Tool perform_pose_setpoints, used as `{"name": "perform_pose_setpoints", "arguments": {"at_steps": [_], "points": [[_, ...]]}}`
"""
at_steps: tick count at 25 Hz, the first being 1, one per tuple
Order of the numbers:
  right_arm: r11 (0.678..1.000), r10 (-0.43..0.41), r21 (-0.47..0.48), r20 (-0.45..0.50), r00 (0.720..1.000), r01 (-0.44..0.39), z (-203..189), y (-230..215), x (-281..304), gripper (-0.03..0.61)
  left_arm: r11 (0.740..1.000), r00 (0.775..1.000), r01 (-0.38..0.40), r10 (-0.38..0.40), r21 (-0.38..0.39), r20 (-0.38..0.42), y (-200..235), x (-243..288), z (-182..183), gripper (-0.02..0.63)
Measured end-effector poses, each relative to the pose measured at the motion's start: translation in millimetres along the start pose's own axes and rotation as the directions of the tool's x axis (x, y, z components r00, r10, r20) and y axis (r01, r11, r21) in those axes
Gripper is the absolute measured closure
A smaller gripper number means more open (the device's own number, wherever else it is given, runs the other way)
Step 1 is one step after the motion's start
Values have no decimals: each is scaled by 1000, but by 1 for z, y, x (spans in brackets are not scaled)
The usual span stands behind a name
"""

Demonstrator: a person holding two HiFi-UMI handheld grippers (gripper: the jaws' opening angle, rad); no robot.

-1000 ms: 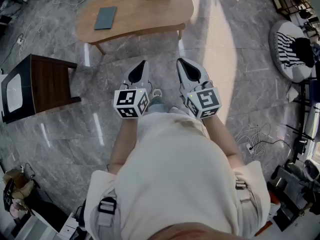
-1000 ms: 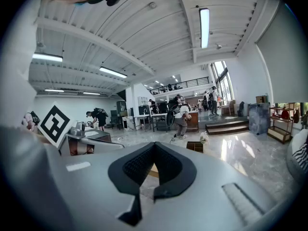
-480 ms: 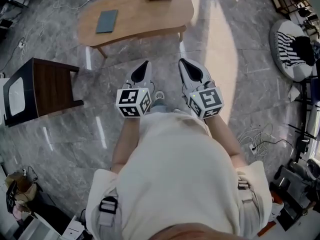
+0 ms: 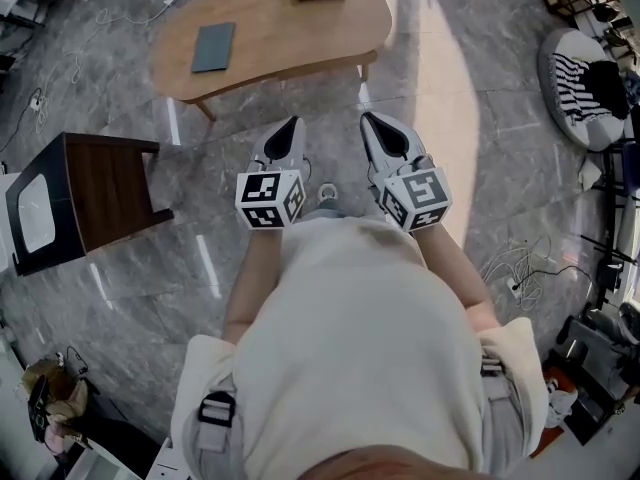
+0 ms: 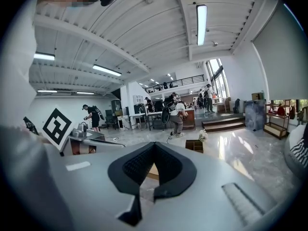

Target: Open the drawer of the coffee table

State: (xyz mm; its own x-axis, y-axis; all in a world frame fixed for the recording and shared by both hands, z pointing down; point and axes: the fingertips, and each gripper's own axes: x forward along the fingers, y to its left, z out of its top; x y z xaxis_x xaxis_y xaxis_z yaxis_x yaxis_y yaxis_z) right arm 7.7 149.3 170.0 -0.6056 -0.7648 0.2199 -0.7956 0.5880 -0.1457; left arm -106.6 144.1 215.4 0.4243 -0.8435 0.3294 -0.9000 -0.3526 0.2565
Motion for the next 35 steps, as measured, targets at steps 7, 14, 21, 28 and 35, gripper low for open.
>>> {"name": "perform_pose_setpoints", "arguments": {"at_steps": [7, 14, 21, 28, 35], "points": [[1000, -18, 15, -13, 1000, 18, 3, 6, 28, 577, 1000, 1000, 5, -6, -16, -23, 32, 10, 2, 613], [997, -59, 42, -47, 997, 61, -6, -10, 39, 577, 999, 999, 9, -11, -44, -53, 52, 23, -8, 613], [994, -94, 53, -74, 993, 98, -14, -38, 53, 577, 997, 997, -10, 4, -75, -76, 68, 39, -17, 613], [994, -95, 48, -89, 992, 99, -12, -75, 78, 577, 993, 994, -53, 42, -110, -100, 86, 67, -24, 612], [993, -99, 59, -127, 987, 107, -18, -122, 110, 577, 988, 988, -94, 78, -123, -130, 101, 105, -29, 612]]}}
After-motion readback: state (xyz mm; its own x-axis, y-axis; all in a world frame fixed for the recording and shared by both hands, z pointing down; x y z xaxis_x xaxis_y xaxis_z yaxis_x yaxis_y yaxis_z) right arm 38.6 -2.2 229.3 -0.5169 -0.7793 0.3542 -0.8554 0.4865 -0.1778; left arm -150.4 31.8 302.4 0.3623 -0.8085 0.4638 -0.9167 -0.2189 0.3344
